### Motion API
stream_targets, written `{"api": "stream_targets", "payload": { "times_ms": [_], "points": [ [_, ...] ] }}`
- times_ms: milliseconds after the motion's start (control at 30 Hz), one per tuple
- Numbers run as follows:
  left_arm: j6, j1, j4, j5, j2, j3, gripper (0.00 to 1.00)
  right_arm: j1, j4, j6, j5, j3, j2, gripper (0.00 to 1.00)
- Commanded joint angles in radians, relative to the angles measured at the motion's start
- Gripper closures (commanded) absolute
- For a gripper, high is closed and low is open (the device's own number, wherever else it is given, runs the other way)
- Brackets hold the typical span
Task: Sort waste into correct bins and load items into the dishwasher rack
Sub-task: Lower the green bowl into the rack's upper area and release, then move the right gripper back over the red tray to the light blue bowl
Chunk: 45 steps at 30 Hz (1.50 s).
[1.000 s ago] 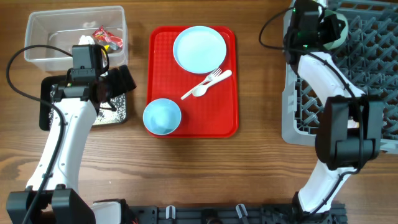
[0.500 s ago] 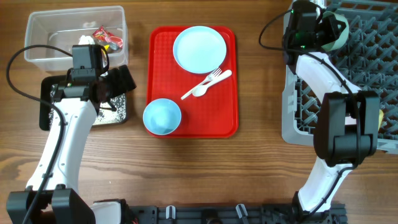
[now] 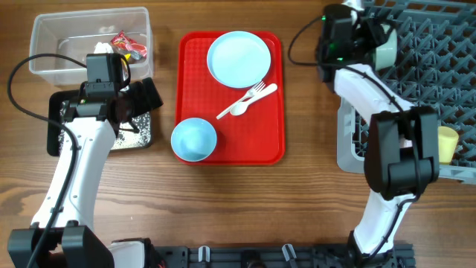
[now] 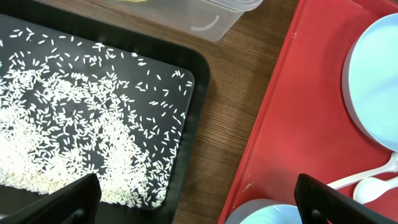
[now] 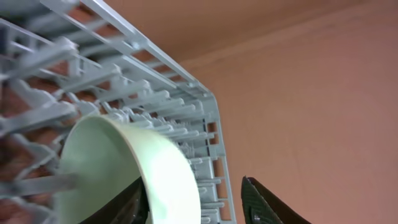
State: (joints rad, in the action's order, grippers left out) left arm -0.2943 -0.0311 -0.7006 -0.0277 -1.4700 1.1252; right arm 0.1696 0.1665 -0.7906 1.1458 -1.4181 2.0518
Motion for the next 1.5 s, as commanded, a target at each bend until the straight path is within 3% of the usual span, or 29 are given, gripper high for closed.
{"api": "stream_targets", "payload": {
  "times_ms": [0, 333, 867, 1033, 1300, 1467],
  "points": [
    [-0.009, -0.006, 0.000, 0.005, -0.010, 0.001, 0.00, 0.025, 0.022, 0.004, 0.011, -0.007, 0.019, 0.46],
    [-0.009, -0.006, 0.000, 0.005, -0.010, 0.001, 0.00, 0.075, 0.179, -0.081, 0.048, -0.007, 0.019, 0.35],
    [-0.009, -0.006, 0.000, 0.005, -0.010, 0.001, 0.00, 0.079, -0.012, 0.111, 0.100, -0.007, 0.019, 0.34],
    [-0.009, -0.006, 0.001, 0.005, -0.011, 0.001, 0.00, 0.080, 0.126, 0.094, 0.178, -0.007, 0.009, 0.32],
    [-0.009, -0.006, 0.004, 0.005, -0.018, 0.001, 0.00, 0.135, 0.349, -0.090, 0.190, -0.009, -0.044, 0.26],
    [-0.009, -0.006, 0.007, 0.005, -0.018, 0.001, 0.00, 0.201, 0.211, 0.010, 0.123, -0.008, -0.044, 0.26]
  ]
}}
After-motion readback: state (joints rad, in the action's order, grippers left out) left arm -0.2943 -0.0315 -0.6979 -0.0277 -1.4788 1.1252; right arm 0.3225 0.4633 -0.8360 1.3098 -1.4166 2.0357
